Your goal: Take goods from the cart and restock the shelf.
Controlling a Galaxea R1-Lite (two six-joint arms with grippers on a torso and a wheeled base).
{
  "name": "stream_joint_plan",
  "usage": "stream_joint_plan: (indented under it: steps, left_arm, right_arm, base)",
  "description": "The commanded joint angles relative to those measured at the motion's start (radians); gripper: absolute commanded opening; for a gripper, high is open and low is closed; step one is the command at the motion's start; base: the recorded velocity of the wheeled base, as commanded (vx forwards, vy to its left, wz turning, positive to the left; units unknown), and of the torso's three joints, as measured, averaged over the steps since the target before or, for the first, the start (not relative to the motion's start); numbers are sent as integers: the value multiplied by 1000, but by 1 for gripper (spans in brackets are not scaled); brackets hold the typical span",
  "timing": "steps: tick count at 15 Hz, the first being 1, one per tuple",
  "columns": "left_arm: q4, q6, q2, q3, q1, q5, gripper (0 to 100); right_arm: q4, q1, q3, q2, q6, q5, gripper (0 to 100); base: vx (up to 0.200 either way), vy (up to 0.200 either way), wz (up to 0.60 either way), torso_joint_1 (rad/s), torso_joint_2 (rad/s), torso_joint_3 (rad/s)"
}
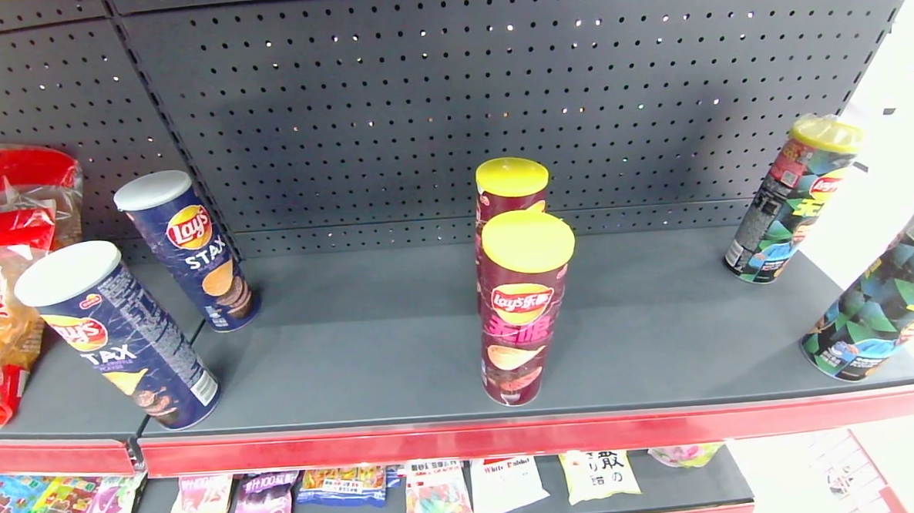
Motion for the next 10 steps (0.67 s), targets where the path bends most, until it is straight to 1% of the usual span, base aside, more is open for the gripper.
stream_joint_plan:
  steps: [1, 10]
  left_arm:
    - [-1, 0, 2, 0, 0, 1, 100]
    - [1, -2, 2, 0, 0, 0, 100]
  right_arm:
    - [0, 0, 0, 0, -2, 1, 100]
    - [0, 0, 0, 0, 0, 1, 100]
  base:
    - [0, 0, 0, 0, 0, 0]
    - [0, 0, 0, 0, 0, 0]
